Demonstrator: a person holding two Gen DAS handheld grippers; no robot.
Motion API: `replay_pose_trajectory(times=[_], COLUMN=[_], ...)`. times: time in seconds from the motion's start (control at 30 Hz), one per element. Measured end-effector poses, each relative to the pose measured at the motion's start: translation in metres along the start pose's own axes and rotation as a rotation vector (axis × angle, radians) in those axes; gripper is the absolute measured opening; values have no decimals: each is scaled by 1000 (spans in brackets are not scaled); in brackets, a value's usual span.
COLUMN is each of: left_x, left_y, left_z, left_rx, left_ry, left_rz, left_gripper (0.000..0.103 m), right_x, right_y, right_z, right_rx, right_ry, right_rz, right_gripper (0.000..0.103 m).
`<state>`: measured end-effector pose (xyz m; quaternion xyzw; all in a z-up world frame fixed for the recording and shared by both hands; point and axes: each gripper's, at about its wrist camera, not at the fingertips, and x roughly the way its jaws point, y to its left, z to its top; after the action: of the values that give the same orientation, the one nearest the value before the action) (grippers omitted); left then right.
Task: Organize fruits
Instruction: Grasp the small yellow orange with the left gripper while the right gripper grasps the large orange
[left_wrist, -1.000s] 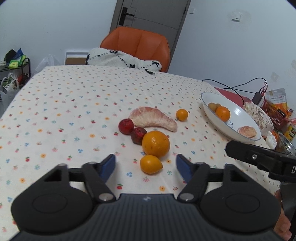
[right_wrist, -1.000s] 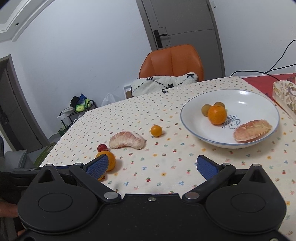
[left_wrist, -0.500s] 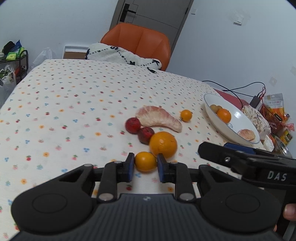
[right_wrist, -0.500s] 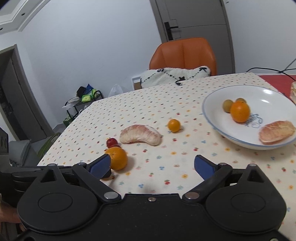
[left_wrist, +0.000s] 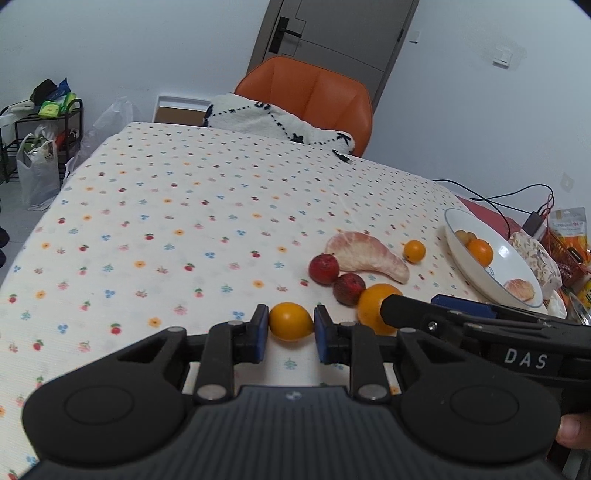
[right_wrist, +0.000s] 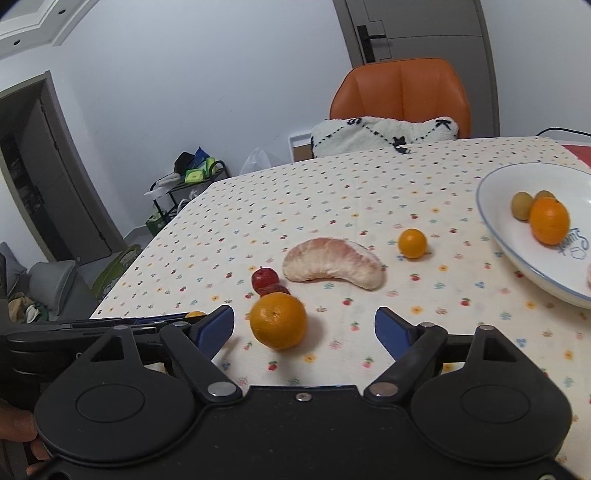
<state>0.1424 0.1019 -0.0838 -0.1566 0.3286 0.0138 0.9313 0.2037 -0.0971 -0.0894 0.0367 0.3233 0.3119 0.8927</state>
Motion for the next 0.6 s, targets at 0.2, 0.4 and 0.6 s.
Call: replay_pose_trajectory(times=[0.2,0.4,0.6], left_x=[3,7,4], left_y=[2,-9,-32], left_z=[0,4,5], left_rx=[0,10,45], left_ry=[5,8,-8], left_rz=[6,0,-24], left_gripper=[24,24,24], right_x=[11,6,-16], right_y=[4,2,-17], right_z=[-2,-6,-7], right_rx=[-6,-22,19], right_ry=[13,-2,-43], right_rz=[3,-3,-14], right_gripper=[73,36,36])
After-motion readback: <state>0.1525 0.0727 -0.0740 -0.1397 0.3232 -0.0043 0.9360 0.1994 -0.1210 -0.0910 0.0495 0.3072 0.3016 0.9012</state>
